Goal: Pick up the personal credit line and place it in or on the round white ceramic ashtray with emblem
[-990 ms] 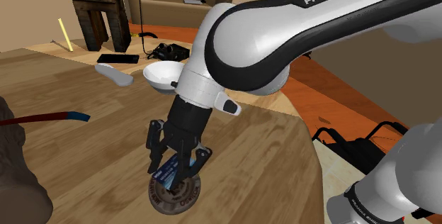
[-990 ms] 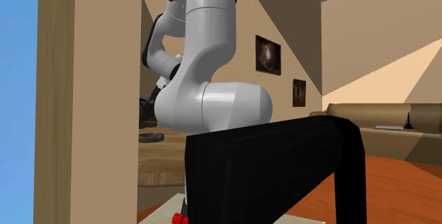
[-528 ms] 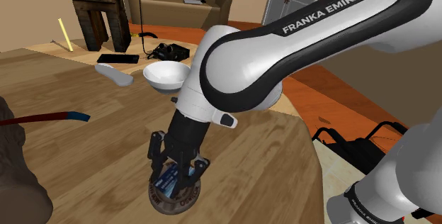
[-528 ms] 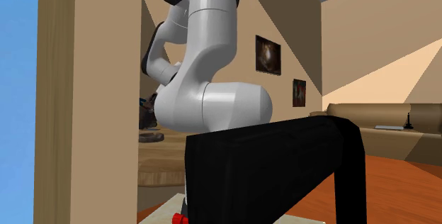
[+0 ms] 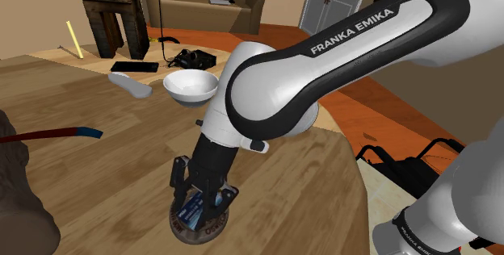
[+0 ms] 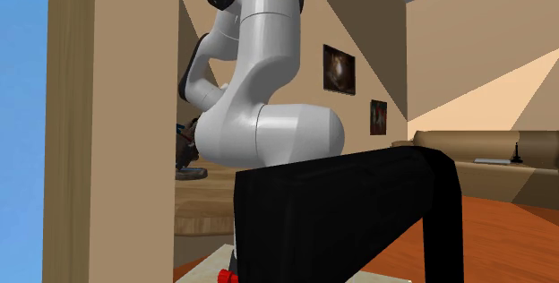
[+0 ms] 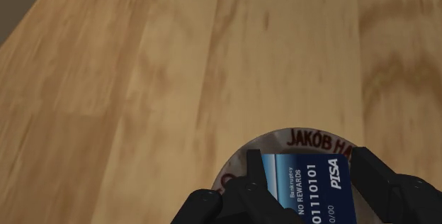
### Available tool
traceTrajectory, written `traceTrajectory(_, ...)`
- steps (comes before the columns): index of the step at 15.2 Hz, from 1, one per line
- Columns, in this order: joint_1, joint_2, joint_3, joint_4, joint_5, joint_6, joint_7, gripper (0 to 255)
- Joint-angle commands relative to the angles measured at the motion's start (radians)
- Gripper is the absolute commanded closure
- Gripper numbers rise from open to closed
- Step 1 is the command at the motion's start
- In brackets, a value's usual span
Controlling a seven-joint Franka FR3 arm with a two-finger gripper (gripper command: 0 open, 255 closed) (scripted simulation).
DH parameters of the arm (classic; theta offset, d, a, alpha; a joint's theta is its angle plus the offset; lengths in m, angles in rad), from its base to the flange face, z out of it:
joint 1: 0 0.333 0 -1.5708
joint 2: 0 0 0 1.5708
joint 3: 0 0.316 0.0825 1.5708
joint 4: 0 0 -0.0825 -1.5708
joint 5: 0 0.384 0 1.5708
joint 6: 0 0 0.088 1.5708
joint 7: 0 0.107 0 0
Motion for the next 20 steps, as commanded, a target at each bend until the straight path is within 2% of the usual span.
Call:
traceTrajectory(1,0.0,0.001,0.0,0.0,0.0,0.0,0.0,255)
traceTrajectory(2,0.0,0.0,0.0,0.0,0.0,0.0,0.0,255)
traceTrajectory(3,0.0,0.0,0.0,0.0,0.0,0.0,0.0,0)
traceTrajectory(8,0.0,0.0,0.0,0.0,0.0,0.0,0.0,0)
traceTrajectory(12,-0.049,-0.123,-0.029,0.005,0.028,-0.148,-0.018,0)
traceTrajectory(20,-0.048,-0.123,-0.031,0.005,0.028,-0.148,-0.018,0)
